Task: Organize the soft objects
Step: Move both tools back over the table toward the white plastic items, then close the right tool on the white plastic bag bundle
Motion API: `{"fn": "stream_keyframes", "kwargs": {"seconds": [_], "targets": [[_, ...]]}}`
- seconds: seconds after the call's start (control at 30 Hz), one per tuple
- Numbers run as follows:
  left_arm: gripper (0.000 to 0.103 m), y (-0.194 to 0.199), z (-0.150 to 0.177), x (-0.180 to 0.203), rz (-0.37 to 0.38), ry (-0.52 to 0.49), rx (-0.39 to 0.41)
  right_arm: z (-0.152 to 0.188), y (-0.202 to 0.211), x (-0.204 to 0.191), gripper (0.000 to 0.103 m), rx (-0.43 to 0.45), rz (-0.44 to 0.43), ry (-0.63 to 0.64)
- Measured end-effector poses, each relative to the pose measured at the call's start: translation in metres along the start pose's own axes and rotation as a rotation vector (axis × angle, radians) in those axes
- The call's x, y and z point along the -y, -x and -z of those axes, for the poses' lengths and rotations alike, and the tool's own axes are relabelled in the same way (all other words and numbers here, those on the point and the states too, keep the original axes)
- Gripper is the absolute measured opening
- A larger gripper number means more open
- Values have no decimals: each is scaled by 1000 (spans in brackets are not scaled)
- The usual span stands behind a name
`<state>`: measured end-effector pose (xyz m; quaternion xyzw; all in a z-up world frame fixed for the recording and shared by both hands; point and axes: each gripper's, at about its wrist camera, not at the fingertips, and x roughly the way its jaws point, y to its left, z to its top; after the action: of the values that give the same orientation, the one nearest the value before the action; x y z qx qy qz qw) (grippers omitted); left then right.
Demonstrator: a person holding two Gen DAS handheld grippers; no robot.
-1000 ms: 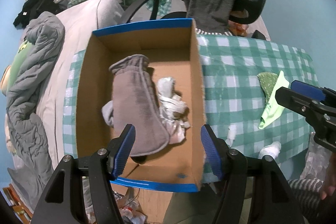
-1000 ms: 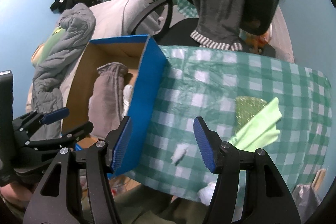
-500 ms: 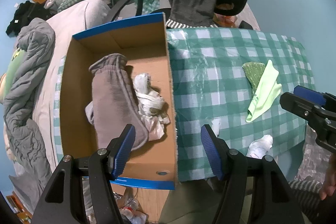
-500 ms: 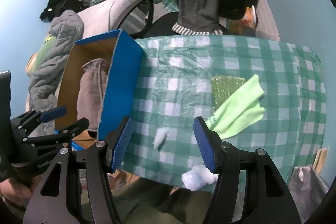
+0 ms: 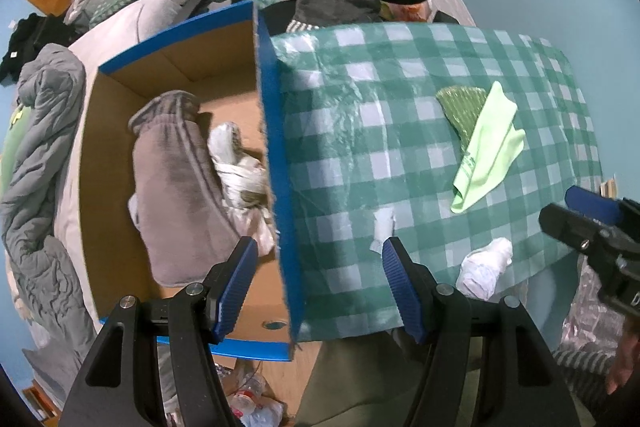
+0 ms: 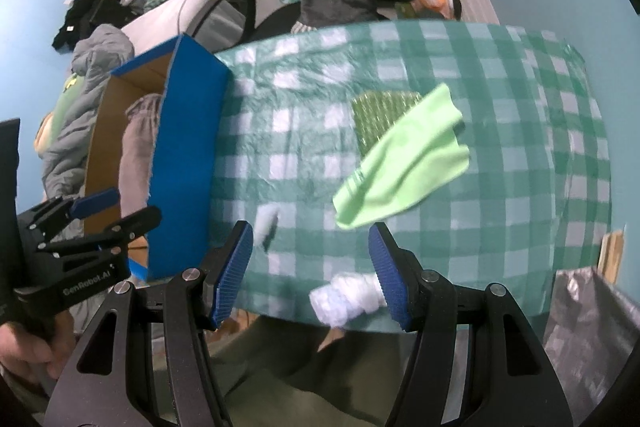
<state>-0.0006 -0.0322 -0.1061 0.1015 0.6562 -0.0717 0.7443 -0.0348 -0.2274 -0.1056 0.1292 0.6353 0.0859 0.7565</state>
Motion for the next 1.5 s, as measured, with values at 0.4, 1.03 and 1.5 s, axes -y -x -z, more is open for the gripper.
{"fn": "stream_keyframes", "kwargs": {"seconds": [0.4, 1.03, 1.5], "targets": [[66, -27, 15, 24, 17, -46, -44, 36, -29, 25, 61, -76, 2, -96], [67, -78, 21, 44, 27, -89, -112, 66, -82, 54, 61, -179, 17, -245], [74, -88, 18, 66, 4, -92, -115, 62, -106, 70, 61, -226, 34, -251]]}}
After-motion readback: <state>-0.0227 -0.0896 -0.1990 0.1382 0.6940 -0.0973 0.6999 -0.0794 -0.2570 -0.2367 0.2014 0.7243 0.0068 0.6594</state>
